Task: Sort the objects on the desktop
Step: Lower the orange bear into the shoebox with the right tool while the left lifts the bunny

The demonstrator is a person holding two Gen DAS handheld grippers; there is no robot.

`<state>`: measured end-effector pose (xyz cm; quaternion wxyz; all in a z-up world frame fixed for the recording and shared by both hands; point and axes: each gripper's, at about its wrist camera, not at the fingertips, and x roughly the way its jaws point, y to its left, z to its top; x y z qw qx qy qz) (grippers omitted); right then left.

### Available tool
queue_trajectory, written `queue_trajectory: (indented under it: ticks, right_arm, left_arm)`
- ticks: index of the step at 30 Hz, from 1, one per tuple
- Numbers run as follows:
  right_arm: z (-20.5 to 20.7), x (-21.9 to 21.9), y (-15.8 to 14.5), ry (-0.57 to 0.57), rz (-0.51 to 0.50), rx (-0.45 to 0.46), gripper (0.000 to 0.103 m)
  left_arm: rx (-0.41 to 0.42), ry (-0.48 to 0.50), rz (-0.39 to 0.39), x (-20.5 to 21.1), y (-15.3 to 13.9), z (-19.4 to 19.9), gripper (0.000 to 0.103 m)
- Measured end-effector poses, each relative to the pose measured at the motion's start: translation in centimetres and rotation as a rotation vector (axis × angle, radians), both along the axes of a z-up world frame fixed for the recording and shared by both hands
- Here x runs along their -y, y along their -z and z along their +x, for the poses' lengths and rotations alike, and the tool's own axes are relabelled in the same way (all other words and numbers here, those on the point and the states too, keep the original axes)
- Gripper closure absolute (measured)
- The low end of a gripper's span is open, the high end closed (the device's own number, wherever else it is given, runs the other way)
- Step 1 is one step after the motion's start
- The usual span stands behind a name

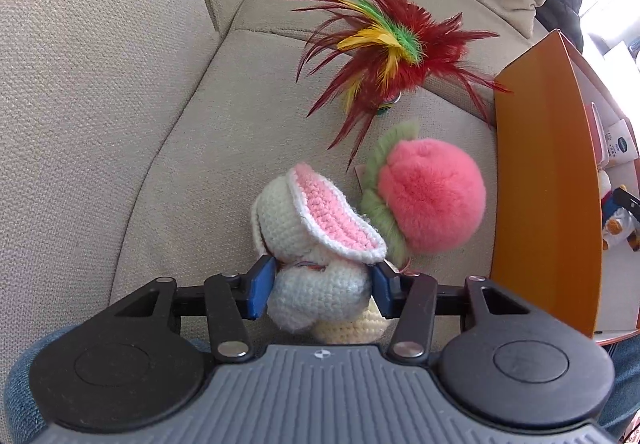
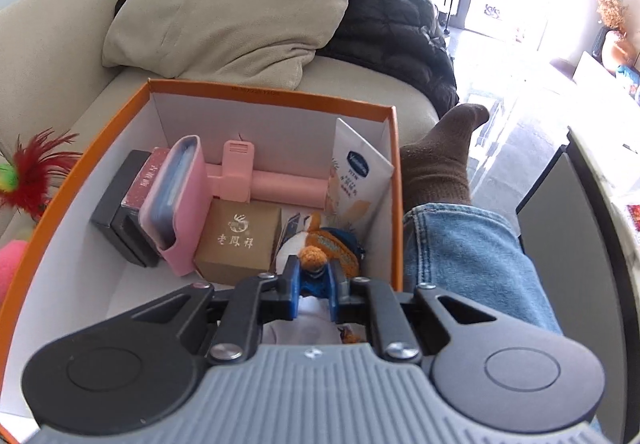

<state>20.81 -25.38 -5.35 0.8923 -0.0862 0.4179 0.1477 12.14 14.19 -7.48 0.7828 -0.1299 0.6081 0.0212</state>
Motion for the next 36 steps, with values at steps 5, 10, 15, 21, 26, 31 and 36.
queue_trajectory:
  ticks: [5,10,15,21,26,31,36]
  right_arm:
    - [0.4,-0.6,0.6,-0.014,-0.04,-0.026,0.088]
    - [-0.4,-2.1,1.1,-0.057,-0.154,-0.045,0.079]
    - [-1.2,-3.1,1.1,-0.094,-0.202,-0.026,0.07]
    - [-3.5,-2.5,-1.2,-0.088,-0.181,0.11,0.055]
    - [-4.8,-2.1,-2.8,-0.076,-0.136,0.173,0.054]
    - [-5.3,-2.1,-3.2,-0.084,-0.123,0.178,0.054]
    - [-5.5,-1.9,-3.1,-0.117,-0.109,0.169,0.054]
  left_arm:
    - [-0.004,-0.01,-0.015,0.2,0.5,-0.2,0.039]
    - [-0.006,-0.015,-0.034,0.2,1.0,-0.4,0.034]
    - [0.01,-0.06,-0.073,-1.0,1.0,-1.2,0.037]
    - [0.051,-0.087,-0.075,-1.2,0.6,-1.9,0.048]
    - [0.091,-0.138,-0.122,-2.1,-0.2,-3.2,0.053]
    - [0.211,-0.12,-0.168,-1.3,-4.4,-4.3,0.053]
    - [0.347,-0.001,-0.168,1.6,-10.1,-4.4,0.053]
